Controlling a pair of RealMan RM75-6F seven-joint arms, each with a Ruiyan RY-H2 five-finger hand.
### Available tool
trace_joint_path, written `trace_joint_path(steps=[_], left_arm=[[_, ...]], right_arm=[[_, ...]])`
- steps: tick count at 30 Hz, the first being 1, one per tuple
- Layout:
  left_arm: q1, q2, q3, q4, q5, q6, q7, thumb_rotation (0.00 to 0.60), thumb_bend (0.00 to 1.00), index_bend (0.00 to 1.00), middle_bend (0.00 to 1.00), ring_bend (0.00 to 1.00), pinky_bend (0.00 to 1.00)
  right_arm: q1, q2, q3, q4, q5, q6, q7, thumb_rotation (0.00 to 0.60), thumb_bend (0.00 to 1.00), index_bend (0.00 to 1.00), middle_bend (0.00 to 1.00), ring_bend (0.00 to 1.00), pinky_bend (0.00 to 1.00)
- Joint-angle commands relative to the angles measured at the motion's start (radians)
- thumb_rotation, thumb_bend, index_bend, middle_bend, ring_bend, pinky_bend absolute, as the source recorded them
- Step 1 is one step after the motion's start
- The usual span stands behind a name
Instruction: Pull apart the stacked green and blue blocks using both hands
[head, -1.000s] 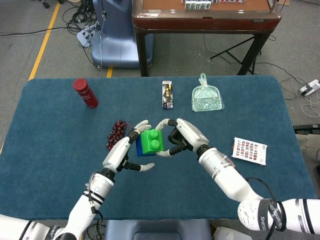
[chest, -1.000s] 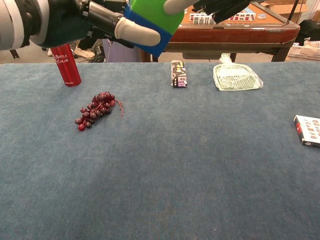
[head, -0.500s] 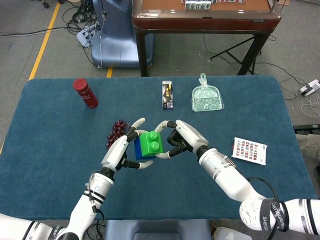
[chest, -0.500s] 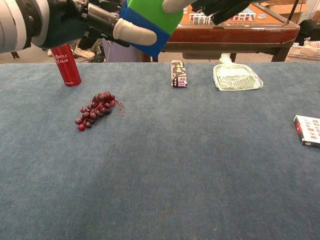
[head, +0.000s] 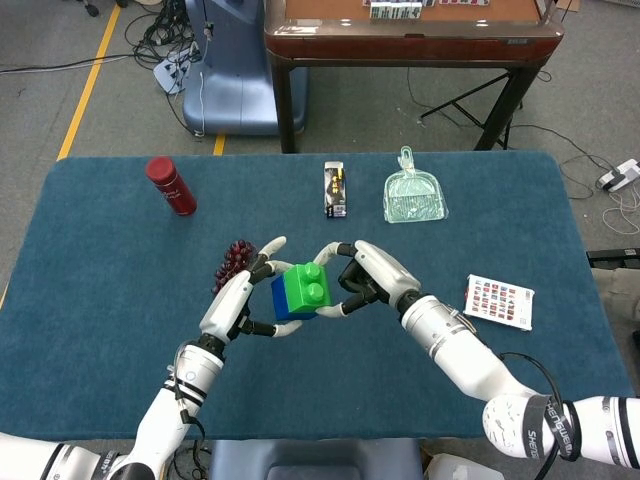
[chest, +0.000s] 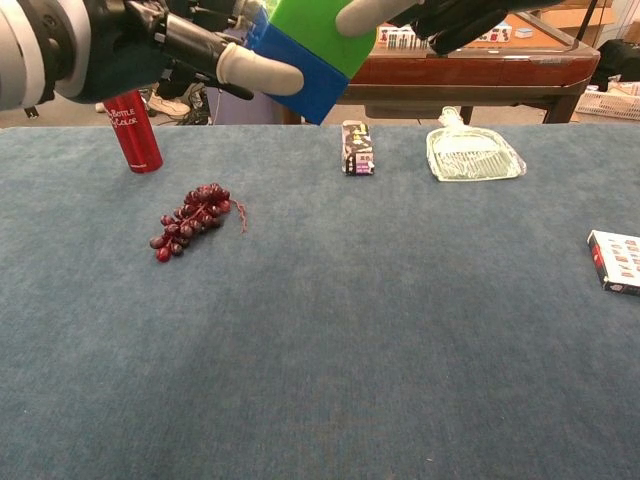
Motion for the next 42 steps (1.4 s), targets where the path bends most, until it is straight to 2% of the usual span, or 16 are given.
trace_joint_path(steps=[1, 8, 14, 18, 27, 32, 42], left_arm=[[0.001, 0.002, -0.001, 0.0, -0.003, -0.006, 0.001, 0.6, 0.18, 0.54, 0.0, 0.0, 0.16], [0.002, -0.009, -0.005, 0.005, 0.001, -0.004, 0.005, 0.6, 0.18, 0.6, 0.0, 0.0, 0.16], [0.006, -0.027, -0.004, 0.012, 0.018, 0.014, 0.009, 0.6, 0.19, 0.71, 0.0, 0.0, 0.17], [0.01, -0.041, -0.003, 0.019, 0.03, 0.028, 0.014, 0.6, 0.23, 0.75, 0.0, 0.0, 0.18], [0.02, -0.053, -0.001, 0.031, 0.037, 0.023, 0.013, 0.6, 0.38, 0.78, 0.0, 0.0, 0.2], [0.025, -0.064, 0.001, 0.038, 0.045, 0.027, 0.013, 0.6, 0.39, 0.81, 0.0, 0.0, 0.21], [0.034, -0.074, 0.003, 0.05, 0.035, 0.022, 0.019, 0.6, 0.39, 0.81, 0.0, 0.0, 0.21]], right_arm=[[-0.002, 0.0, 0.0, 0.002, -0.006, -0.004, 0.008, 0.6, 0.13, 0.63, 1.0, 1.0, 1.0], [-0.006, 0.0, -0.004, 0.006, -0.025, -0.013, 0.025, 0.6, 0.13, 0.63, 1.0, 1.0, 1.0], [-0.006, 0.0, -0.008, 0.008, -0.032, -0.014, 0.032, 0.6, 0.13, 0.63, 1.0, 1.0, 1.0], [-0.008, 0.0, -0.012, 0.008, -0.04, -0.015, 0.038, 0.6, 0.13, 0.63, 1.0, 1.0, 1.0], [-0.014, 0.008, -0.01, 0.007, -0.053, -0.018, 0.057, 0.6, 0.13, 0.63, 1.0, 1.0, 1.0], [-0.017, 0.012, -0.011, 0.008, -0.059, -0.023, 0.065, 0.6, 0.13, 0.63, 1.0, 1.0, 1.0], [-0.034, 0.028, 0.0, 0.001, -0.081, -0.03, 0.096, 0.6, 0.13, 0.63, 1.0, 1.0, 1.0]])
